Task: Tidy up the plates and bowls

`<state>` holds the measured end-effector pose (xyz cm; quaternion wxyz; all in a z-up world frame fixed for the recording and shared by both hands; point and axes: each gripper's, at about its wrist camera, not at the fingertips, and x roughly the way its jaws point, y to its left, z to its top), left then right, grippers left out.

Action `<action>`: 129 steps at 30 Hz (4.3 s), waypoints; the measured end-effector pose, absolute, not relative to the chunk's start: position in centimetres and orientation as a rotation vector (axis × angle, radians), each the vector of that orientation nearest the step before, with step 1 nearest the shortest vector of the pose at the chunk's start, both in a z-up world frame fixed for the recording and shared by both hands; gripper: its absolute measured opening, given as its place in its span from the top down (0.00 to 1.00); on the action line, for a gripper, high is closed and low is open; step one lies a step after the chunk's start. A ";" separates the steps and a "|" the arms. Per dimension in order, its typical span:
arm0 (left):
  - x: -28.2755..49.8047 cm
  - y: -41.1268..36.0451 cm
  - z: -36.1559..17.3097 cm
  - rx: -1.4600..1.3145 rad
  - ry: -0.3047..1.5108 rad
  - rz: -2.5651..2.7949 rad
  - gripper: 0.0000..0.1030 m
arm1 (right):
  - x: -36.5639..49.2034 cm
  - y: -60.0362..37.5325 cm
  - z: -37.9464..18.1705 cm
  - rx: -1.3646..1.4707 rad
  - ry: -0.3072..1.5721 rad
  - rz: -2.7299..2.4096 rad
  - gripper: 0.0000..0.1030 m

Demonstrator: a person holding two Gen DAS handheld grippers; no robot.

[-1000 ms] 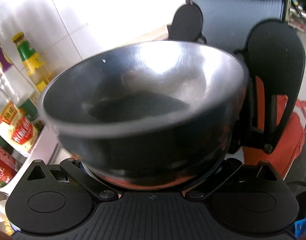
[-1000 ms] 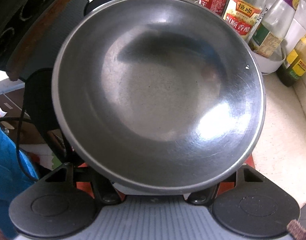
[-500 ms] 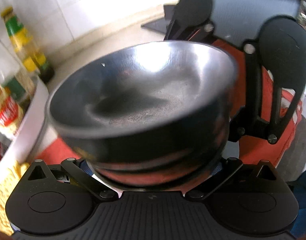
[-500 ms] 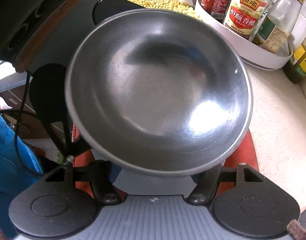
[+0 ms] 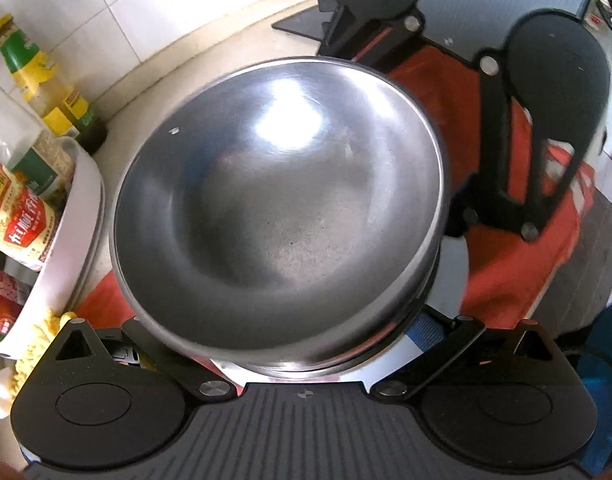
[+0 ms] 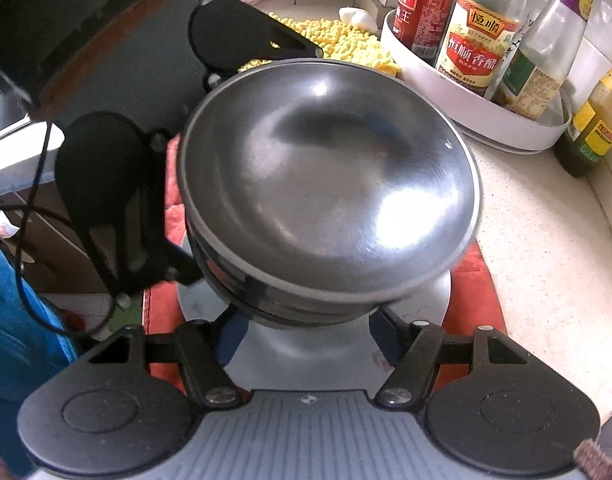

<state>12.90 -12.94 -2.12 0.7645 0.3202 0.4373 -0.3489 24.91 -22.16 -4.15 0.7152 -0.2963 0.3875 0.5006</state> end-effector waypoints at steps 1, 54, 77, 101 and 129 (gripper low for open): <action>12.2 -12.8 -1.9 0.693 0.955 -0.763 0.00 | 24.7 -22.2 -4.1 -0.664 0.852 1.109 0.40; -1.3 -9.0 3.3 0.019 0.784 -0.053 0.00 | 9.3 -27.6 -1.6 0.095 0.637 0.165 0.07; -2.6 -9.4 3.2 -0.015 0.799 0.026 0.01 | 7.9 -27.2 -2.4 0.165 0.674 0.100 0.07; -3.6 -9.6 3.5 0.003 0.799 0.046 0.05 | 7.3 -26.9 -2.7 0.181 0.693 0.097 0.06; -4.2 -9.2 3.8 -0.030 0.809 -0.012 0.13 | 6.5 -26.8 -2.2 0.170 0.669 0.097 0.06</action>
